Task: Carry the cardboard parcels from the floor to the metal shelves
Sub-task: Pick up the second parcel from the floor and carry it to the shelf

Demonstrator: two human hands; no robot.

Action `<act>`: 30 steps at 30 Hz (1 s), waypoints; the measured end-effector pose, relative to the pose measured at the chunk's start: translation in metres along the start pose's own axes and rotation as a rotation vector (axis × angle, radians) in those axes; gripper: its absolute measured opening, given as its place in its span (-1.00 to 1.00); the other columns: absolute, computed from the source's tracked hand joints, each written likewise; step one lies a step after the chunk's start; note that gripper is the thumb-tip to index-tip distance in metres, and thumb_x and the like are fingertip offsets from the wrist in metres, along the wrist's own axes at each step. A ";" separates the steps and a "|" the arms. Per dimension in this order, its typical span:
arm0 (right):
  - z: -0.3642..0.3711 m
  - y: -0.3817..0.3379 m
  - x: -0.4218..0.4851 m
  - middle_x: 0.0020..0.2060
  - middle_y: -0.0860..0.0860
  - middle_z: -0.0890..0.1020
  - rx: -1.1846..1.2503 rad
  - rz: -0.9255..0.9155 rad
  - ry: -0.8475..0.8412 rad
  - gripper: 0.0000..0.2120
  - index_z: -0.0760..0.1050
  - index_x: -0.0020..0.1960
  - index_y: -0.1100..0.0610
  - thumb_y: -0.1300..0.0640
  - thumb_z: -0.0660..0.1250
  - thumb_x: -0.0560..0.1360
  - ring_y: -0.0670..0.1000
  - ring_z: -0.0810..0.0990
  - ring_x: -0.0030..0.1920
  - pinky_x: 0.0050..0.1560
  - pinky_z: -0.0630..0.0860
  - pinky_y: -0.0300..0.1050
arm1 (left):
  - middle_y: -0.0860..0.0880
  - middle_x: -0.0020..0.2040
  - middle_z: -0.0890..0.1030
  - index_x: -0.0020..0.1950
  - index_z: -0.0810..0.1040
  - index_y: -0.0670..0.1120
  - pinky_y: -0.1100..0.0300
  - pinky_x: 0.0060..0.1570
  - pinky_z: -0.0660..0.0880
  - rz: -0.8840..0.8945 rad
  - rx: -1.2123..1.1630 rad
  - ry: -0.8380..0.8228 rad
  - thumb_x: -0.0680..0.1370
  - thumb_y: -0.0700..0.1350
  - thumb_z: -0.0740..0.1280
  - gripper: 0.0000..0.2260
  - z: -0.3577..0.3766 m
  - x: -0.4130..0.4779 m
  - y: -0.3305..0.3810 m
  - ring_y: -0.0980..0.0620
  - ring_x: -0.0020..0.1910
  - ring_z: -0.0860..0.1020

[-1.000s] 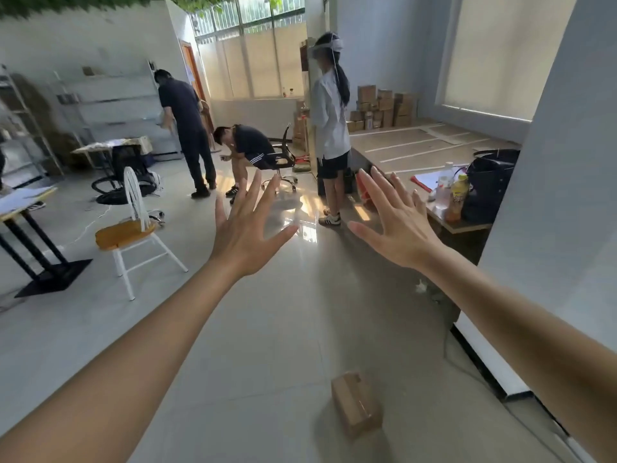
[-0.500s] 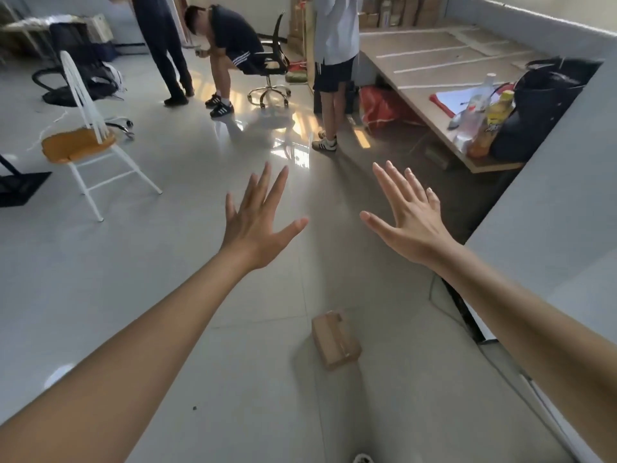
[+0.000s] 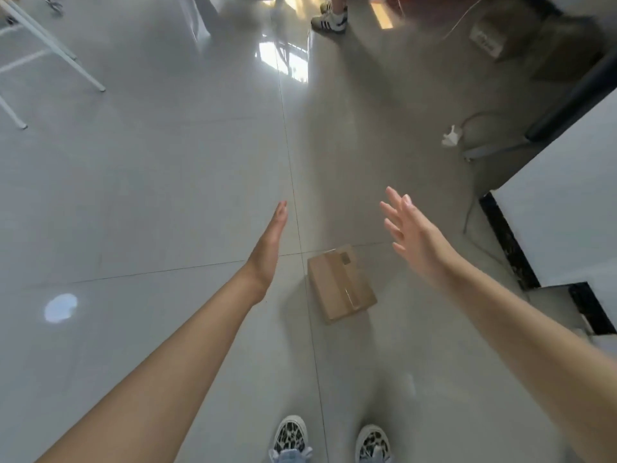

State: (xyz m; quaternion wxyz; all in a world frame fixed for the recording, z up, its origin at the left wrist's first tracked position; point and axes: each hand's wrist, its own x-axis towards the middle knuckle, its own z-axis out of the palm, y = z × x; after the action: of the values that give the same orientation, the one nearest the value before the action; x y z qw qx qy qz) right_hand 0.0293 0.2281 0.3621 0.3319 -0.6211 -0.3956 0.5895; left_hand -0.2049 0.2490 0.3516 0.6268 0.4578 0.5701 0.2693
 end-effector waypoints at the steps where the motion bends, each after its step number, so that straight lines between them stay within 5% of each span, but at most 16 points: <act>1: 0.000 0.029 0.014 0.63 -0.16 0.13 0.003 0.028 -0.008 -0.50 0.00 0.62 -0.21 -0.19 -0.18 0.69 -0.05 0.08 0.63 0.59 -0.06 0.06 | 0.23 0.62 0.03 0.61 0.02 0.22 -0.07 0.56 -0.11 -0.034 -0.034 -0.001 0.65 0.23 -0.06 -0.49 0.000 0.013 -0.028 0.18 0.59 0.02; 8: -0.008 0.195 0.102 0.64 -0.20 0.04 -0.058 0.098 0.003 -0.48 -0.04 0.63 -0.20 -0.19 -0.10 0.69 -0.12 0.02 0.63 0.62 -0.14 0.03 | 0.22 0.62 0.03 0.60 0.01 0.22 -0.11 0.55 -0.08 -0.150 -0.142 0.016 0.63 0.26 -0.07 -0.47 0.024 0.111 -0.198 0.14 0.59 0.05; 18: -0.013 0.316 0.228 0.65 -0.15 -0.02 -0.187 0.071 0.028 -0.44 -0.09 0.66 -0.07 -0.14 -0.06 0.70 -0.07 -0.02 0.65 0.58 -0.08 -0.03 | 0.18 0.63 -0.06 0.62 -0.12 0.18 -0.21 0.51 -0.07 -0.226 -0.212 0.008 0.63 0.27 -0.02 -0.41 0.053 0.248 -0.340 0.02 0.62 -0.02; 21: -0.011 0.339 0.247 0.64 -0.09 0.10 -0.257 0.146 0.024 -0.43 -0.04 0.65 -0.02 -0.12 0.01 0.70 -0.01 0.09 0.63 0.54 0.05 -0.06 | 0.18 0.61 0.14 0.59 0.12 0.21 -0.25 0.47 0.04 -0.272 -0.285 -0.022 0.62 0.27 -0.01 -0.46 0.061 0.270 -0.358 -0.02 0.58 0.12; 24: -0.007 0.356 0.255 0.42 -0.14 0.38 -0.260 0.184 -0.012 -0.61 0.23 0.52 -0.03 -0.05 0.06 0.71 -0.11 0.47 0.31 0.18 0.36 -0.34 | 0.06 0.41 0.49 0.46 0.39 0.13 -0.25 0.39 0.29 -0.299 -0.326 -0.042 0.63 0.23 0.03 -0.55 0.073 0.278 -0.366 -0.01 0.38 0.43; 26: -0.007 0.361 0.259 0.27 -0.13 0.50 -0.241 0.183 0.007 -0.78 0.34 0.32 -0.06 -0.02 0.05 0.72 -0.25 0.52 -0.01 -0.16 0.44 -0.50 | 0.05 0.27 0.57 0.44 0.41 0.10 -0.23 0.32 0.40 -0.299 -0.328 -0.034 0.64 0.21 0.06 -0.57 0.075 0.282 -0.366 0.00 0.28 0.50; 30: -0.003 0.349 0.264 0.08 -0.03 0.64 -0.150 0.188 0.078 -0.56 0.50 0.28 0.01 -0.21 0.01 0.68 -0.10 0.57 -0.12 -0.18 0.47 -0.18 | -0.04 0.34 0.55 0.43 0.41 0.06 -0.03 -0.04 0.53 -0.244 -0.285 0.005 0.60 0.29 0.07 -0.50 0.065 0.287 -0.348 0.00 0.21 0.54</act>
State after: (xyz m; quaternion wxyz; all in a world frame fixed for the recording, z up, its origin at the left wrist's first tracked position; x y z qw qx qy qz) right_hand 0.0655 0.2982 -0.0679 0.2427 -0.7010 -0.3656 0.5622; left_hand -0.1474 0.3269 -0.0939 0.7121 0.2910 0.5790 0.2703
